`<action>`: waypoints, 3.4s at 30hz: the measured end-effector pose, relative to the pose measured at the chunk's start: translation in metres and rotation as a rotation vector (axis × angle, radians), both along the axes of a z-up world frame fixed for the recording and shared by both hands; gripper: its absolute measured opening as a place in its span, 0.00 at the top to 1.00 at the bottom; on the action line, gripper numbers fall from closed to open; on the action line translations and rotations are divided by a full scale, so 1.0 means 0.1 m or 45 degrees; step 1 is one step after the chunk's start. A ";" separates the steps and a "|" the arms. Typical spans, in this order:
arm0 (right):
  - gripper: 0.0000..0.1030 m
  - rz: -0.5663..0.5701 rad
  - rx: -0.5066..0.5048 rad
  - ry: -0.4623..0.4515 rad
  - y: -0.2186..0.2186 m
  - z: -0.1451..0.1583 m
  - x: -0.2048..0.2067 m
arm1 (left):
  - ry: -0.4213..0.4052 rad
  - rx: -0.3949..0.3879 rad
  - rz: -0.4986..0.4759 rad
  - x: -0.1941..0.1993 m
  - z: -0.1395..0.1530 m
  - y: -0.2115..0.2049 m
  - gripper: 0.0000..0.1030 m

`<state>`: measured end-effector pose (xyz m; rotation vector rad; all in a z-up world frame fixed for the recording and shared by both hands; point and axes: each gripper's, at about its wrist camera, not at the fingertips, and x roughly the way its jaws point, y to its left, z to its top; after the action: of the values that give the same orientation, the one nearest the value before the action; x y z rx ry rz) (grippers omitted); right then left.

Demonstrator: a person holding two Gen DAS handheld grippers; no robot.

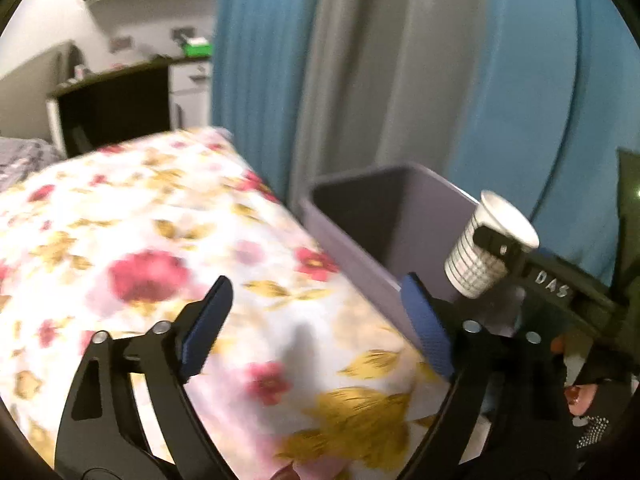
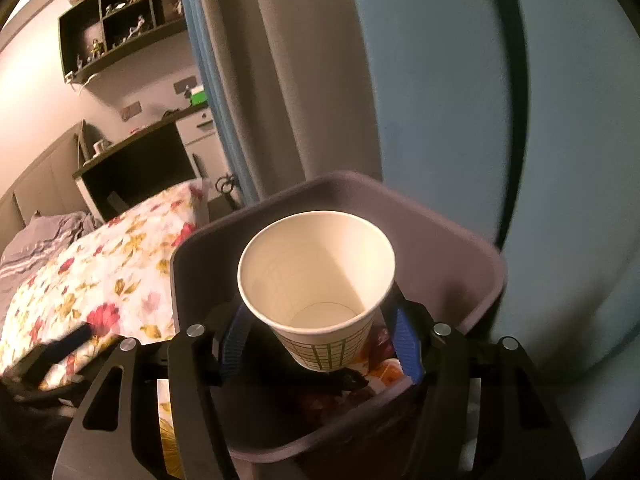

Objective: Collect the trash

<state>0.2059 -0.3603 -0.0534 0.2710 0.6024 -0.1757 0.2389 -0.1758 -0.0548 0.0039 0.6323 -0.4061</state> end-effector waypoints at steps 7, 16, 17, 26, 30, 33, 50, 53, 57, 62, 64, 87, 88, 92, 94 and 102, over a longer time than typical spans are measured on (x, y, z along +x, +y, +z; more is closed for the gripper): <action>0.28 0.016 -0.032 -0.006 0.13 0.05 -0.03 | -0.106 0.071 0.114 -0.25 0.17 0.24 0.06; 0.15 0.038 -0.153 -0.061 0.37 0.25 -0.37 | -0.177 0.094 0.218 -0.54 0.30 0.54 0.06; 0.14 0.040 -0.173 -0.067 0.41 0.28 -0.41 | -0.188 0.098 0.230 -0.59 0.32 0.58 0.06; 0.05 0.088 -0.217 -0.176 0.81 0.47 -0.95 | -0.232 0.119 0.315 -1.10 0.47 0.94 0.06; 0.05 0.107 -0.229 -0.193 0.98 0.51 -1.17 | -0.237 0.113 0.345 -1.35 0.49 1.12 0.06; 0.05 0.129 -0.226 -0.192 1.11 0.52 -1.34 | -0.234 0.100 0.373 -1.52 0.51 1.27 0.06; 0.05 0.133 -0.284 -0.289 1.65 0.68 -2.15 | -0.254 0.082 0.453 -2.26 0.54 1.76 0.06; 0.05 0.136 -0.284 -0.309 1.68 0.70 -2.25 | -0.259 0.072 0.445 -2.36 0.57 1.77 0.06; 0.05 0.145 -0.289 -0.315 1.72 0.70 -2.32 | -0.268 0.062 0.439 -2.43 0.60 1.77 0.06; 0.05 0.145 -0.294 -0.320 1.72 0.69 -2.34 | -0.277 0.061 0.431 -2.47 0.63 1.75 0.06; 0.05 0.147 -0.291 -0.318 1.72 0.69 -2.34 | -0.279 0.062 0.427 -2.47 0.64 1.73 0.06; 0.05 0.129 -0.298 -0.324 1.71 0.72 -2.37 | -0.274 0.051 0.412 -2.47 0.66 1.69 0.06; 0.05 0.129 -0.299 -0.324 1.71 0.72 -2.37 | -0.275 0.052 0.412 -2.47 0.66 1.69 0.06; 0.05 0.129 -0.301 -0.323 1.71 0.73 -2.38 | -0.273 0.053 0.408 -2.46 0.66 1.66 0.06; 0.05 0.128 -0.299 -0.324 1.71 0.73 -2.38 | -0.272 0.055 0.406 -2.45 0.66 1.64 0.06; 0.05 0.129 -0.300 -0.324 1.71 0.73 -2.38 | -0.272 0.057 0.406 -2.45 0.66 1.62 0.06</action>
<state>-0.0318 -0.1897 0.0193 0.0325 0.3374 -0.1109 -0.0060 -0.0137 0.0114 -0.0108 0.4213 -0.0810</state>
